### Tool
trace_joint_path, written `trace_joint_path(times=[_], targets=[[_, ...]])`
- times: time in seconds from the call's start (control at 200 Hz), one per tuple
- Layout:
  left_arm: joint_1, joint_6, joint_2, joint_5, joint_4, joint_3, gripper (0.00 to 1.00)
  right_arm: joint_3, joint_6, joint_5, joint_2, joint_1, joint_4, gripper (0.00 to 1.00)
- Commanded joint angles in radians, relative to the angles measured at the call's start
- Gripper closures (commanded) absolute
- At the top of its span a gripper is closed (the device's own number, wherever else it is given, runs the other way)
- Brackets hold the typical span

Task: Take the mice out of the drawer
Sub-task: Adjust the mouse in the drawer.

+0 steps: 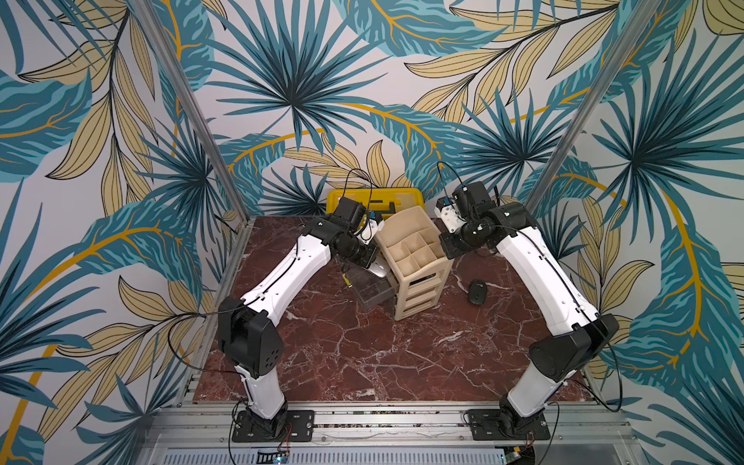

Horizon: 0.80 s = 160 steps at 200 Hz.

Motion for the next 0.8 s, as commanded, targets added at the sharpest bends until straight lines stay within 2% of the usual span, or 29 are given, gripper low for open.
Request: trace_joint_path(times=[0.0,0.426,0.796], targets=[[0.001,0.022,0.007,-0.017,0.011,0.067,1.00,-0.023,-0.041,0.010,-0.013,-0.005,-0.002,1.00],[0.008,0.018,-0.002,-0.046,0.109,-0.003,1.00,-0.032,-0.046,0.001,-0.019,-0.006,0.001,1.00],[0.010,0.016,0.007,-0.058,0.089,-0.055,1.00,-0.033,-0.041,-0.003,-0.015,-0.005,0.004,1.00]])
